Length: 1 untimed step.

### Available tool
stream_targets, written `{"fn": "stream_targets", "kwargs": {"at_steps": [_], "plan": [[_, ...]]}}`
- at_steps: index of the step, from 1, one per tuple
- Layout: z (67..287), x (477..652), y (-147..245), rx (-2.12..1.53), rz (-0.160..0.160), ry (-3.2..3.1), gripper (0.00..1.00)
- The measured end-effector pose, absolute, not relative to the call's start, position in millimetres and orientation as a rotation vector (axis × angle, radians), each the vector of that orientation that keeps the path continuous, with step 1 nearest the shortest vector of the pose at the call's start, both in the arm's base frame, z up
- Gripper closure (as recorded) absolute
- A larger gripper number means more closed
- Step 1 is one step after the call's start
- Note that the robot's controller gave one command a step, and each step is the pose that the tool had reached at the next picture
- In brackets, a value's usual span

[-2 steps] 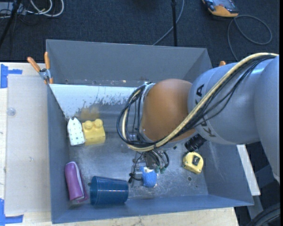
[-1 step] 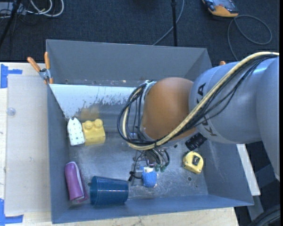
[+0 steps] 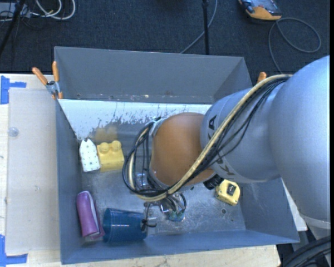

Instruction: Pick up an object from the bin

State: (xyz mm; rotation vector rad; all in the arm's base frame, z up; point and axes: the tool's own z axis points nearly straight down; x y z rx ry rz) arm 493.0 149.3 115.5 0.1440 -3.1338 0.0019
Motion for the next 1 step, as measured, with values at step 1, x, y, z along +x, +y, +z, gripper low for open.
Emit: {"fn": "stream_targets", "kwargs": {"at_steps": [1], "plan": [[118.1, 475.8, 178.2, 0.209, 0.005, -3.126, 0.0]]}}
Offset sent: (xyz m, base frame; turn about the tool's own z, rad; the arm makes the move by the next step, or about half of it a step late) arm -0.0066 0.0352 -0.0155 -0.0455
